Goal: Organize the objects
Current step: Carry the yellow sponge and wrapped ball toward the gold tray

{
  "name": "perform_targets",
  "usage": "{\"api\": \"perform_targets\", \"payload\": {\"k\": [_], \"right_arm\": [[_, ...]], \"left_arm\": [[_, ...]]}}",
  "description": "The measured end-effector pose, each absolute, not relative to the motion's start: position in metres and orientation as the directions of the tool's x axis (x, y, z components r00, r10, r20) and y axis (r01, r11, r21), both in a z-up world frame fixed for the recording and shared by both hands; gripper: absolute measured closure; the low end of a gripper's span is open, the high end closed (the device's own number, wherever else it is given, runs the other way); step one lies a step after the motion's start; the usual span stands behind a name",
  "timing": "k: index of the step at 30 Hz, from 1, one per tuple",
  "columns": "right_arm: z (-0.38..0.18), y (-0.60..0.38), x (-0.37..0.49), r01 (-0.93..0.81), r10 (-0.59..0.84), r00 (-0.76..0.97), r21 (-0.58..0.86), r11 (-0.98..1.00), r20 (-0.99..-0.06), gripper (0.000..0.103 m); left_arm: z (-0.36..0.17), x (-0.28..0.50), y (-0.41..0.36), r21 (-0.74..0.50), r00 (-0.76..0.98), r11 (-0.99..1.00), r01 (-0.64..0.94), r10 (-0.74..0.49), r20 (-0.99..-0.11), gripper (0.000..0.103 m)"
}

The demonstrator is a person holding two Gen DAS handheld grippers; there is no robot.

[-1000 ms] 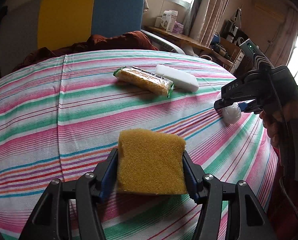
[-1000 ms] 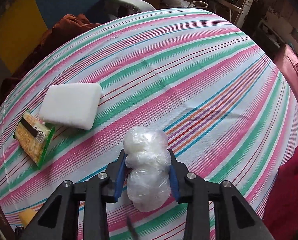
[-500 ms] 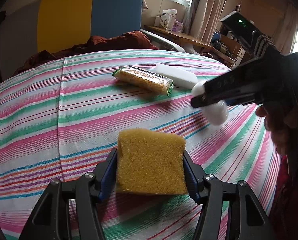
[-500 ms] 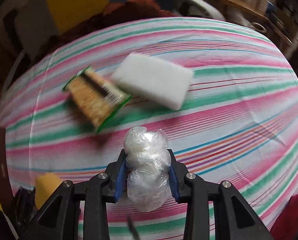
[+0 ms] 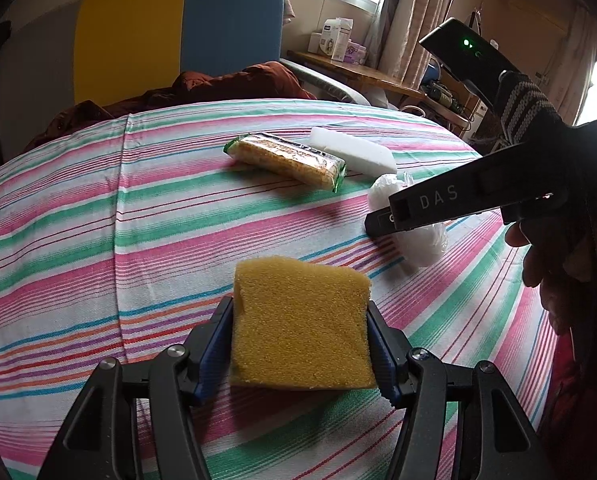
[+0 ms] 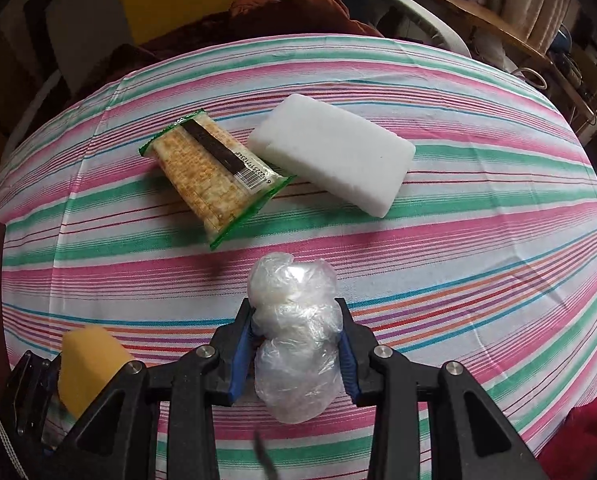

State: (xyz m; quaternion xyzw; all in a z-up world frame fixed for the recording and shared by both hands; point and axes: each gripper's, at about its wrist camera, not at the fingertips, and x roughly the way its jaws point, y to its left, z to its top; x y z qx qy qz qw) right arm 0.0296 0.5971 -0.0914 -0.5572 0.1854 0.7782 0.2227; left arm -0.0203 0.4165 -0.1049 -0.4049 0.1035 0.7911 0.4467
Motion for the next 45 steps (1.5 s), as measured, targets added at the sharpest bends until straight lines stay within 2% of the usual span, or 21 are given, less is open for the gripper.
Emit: {"api": "perform_targets", "payload": {"k": [17,26,33,45], "right_arm": [[-0.085,0.585,0.024,-0.398,0.027,-0.349,0.122,-0.909,-0.937,0.066],[-0.091,0.578,0.01,-0.399,0.048,-0.334,0.095,-0.912,-0.941,0.066],[-0.096,0.558,0.002,-0.397,0.052,-0.325,0.087,-0.914,-0.944,0.066],[-0.092,0.51,-0.012,-0.318,0.07,-0.289,0.027,-0.948,-0.955,0.066]], "left_arm": [[-0.094,-0.009,0.393,-0.142,-0.322,-0.613,-0.777,0.58,-0.748,0.044],[-0.044,0.005,0.339,-0.106,-0.441,-0.665,-0.739,0.596,-0.671,0.042],[-0.013,0.002,0.287,-0.057,-0.555,-0.745,-0.664,0.543,-0.631,0.041],[0.002,-0.012,0.221,-0.053,-0.643,-0.827,-0.559,0.473,-0.602,0.04]]}}
